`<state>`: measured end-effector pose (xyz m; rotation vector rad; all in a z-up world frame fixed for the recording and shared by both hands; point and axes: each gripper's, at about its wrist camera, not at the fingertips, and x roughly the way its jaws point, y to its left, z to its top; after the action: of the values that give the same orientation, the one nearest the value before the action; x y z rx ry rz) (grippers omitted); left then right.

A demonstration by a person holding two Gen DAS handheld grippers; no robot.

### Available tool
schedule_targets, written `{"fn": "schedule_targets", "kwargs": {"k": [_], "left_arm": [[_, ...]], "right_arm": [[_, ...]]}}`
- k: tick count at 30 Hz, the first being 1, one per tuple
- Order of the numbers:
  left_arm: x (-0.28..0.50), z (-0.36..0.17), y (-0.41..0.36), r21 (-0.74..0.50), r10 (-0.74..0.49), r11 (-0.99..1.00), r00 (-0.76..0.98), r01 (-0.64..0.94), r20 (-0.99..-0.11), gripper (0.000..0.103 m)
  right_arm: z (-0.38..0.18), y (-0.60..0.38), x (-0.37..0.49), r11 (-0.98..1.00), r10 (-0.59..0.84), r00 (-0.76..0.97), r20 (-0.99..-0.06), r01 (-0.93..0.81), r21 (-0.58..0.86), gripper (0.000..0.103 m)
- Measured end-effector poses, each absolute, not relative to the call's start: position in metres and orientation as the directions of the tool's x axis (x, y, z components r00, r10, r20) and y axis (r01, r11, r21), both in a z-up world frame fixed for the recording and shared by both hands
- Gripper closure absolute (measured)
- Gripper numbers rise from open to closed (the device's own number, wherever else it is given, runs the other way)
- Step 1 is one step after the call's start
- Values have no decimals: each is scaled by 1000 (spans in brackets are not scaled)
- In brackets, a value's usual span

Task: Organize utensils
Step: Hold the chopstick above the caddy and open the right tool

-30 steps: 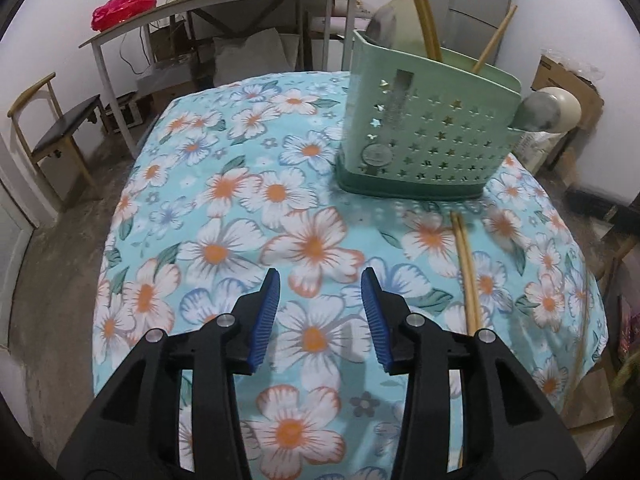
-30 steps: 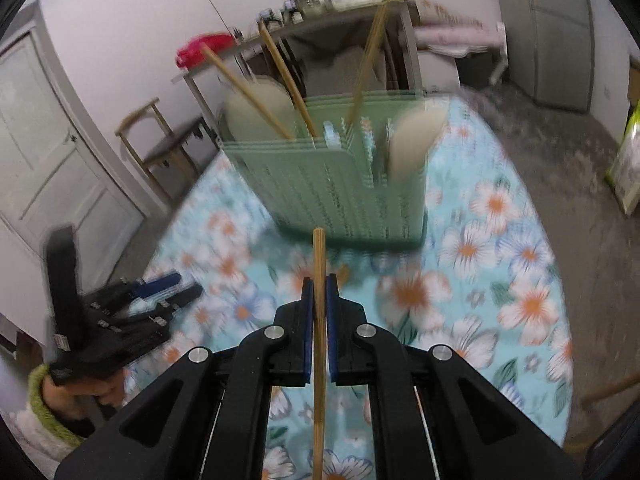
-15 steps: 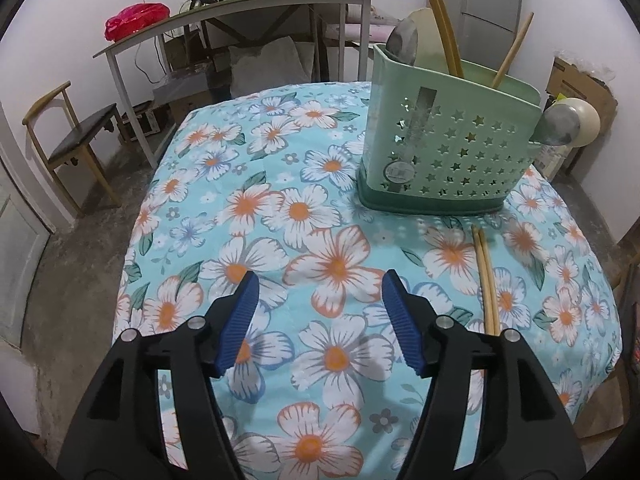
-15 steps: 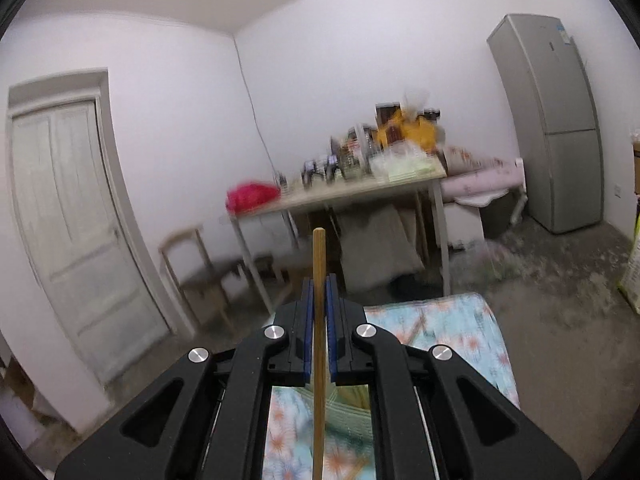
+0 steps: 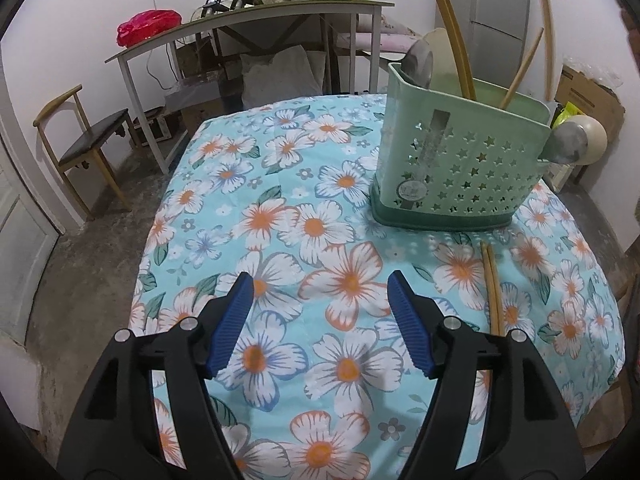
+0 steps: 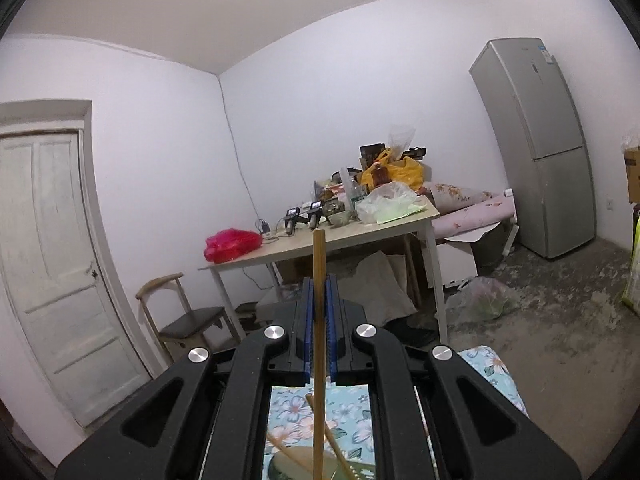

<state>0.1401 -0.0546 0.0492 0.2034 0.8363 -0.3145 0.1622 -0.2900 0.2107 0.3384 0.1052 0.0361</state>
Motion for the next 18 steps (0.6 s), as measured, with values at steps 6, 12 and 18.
{"fn": "schedule_targets", "kwargs": {"k": [6, 12, 18], "left_arm": [[141, 51, -54, 72, -175, 938, 640, 340, -748, 37], [141, 51, -53, 83, -165, 939, 648, 334, -744, 37], [141, 51, -53, 89, -160, 938, 649, 334, -744, 37]], "right_arm": [[200, -285, 175, 953, 0, 996, -89, 27, 301, 97], [185, -279, 185, 963, -33, 993, -112, 62, 261, 97], [165, -274, 187, 971, -31, 984, -176, 72, 230, 96]]}}
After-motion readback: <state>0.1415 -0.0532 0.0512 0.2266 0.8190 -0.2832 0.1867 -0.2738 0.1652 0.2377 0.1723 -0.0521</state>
